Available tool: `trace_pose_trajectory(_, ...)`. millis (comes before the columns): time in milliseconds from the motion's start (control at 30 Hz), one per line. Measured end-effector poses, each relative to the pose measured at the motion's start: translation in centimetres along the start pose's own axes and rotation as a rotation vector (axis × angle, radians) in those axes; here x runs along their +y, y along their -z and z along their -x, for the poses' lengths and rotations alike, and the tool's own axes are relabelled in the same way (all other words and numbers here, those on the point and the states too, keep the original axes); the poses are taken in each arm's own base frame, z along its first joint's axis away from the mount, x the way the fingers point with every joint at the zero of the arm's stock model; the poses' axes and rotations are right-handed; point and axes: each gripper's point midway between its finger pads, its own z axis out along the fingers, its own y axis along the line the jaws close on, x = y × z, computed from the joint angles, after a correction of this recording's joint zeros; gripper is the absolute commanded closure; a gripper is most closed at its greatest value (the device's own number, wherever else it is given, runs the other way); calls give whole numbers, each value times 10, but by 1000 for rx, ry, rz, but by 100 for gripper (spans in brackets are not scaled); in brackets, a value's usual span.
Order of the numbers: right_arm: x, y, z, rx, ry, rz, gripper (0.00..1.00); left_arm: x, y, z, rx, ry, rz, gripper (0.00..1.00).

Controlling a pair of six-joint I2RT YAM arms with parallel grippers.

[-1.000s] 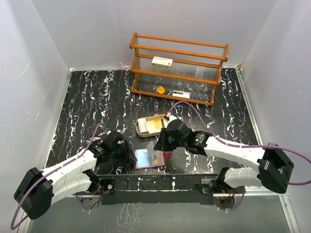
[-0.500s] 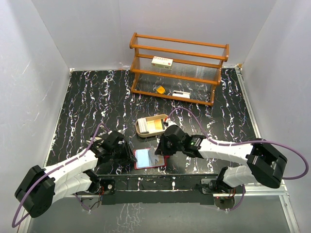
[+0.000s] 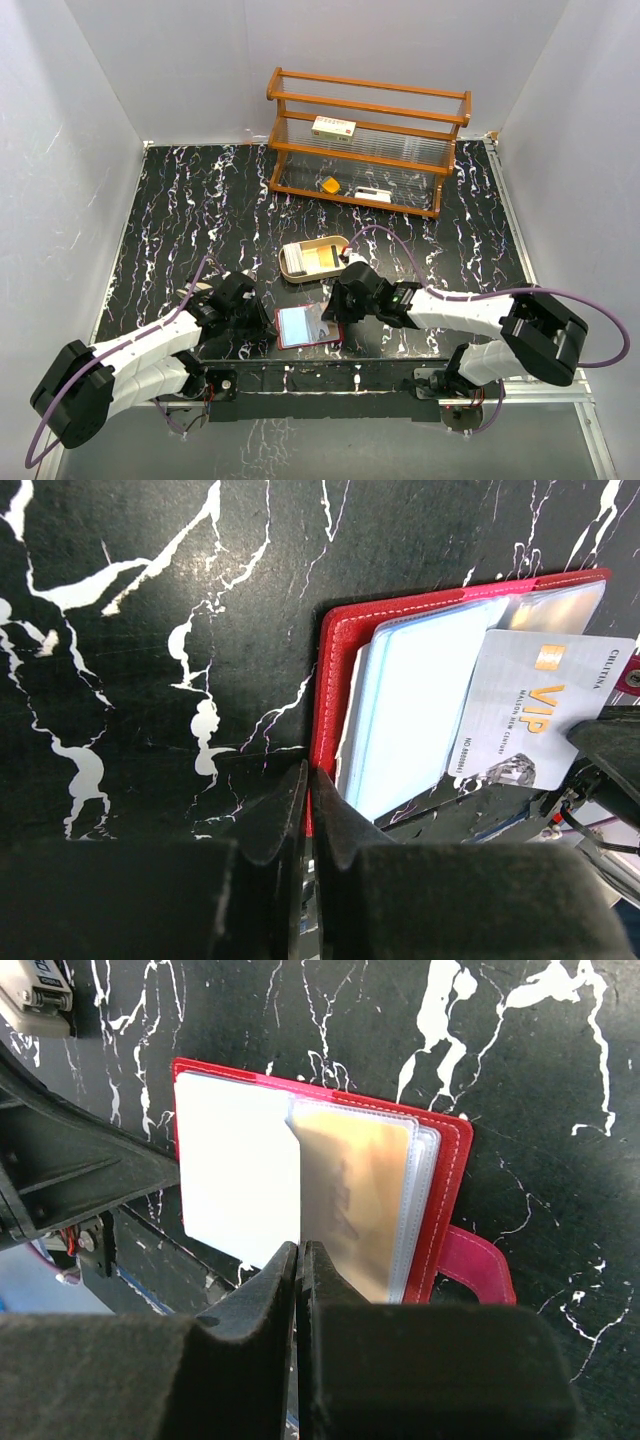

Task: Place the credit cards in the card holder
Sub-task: Insert the credit card into the card holder.

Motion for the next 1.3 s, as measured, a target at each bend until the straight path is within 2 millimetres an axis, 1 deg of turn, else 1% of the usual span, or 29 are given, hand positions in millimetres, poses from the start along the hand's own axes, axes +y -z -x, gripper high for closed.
trace_pose_trajectory(67,-2,-1,-1,2,-1,-4,98,0,0,0,1,0,0,100)
trace_pose_trajectory(333,-10,-7,-5,6,-11,-29,94,-1,-1,-1,3,-1,-8,100)
trace_pose_trajectory(633,-20,-13,-11,19,-13,-59,94,-3,-2,-1,8,-2,-18,100)
trace_pose_trajectory(1300,-17,-18,-7,2,-16,-44,97,-5,-3,-2,11,-3,-34,100)
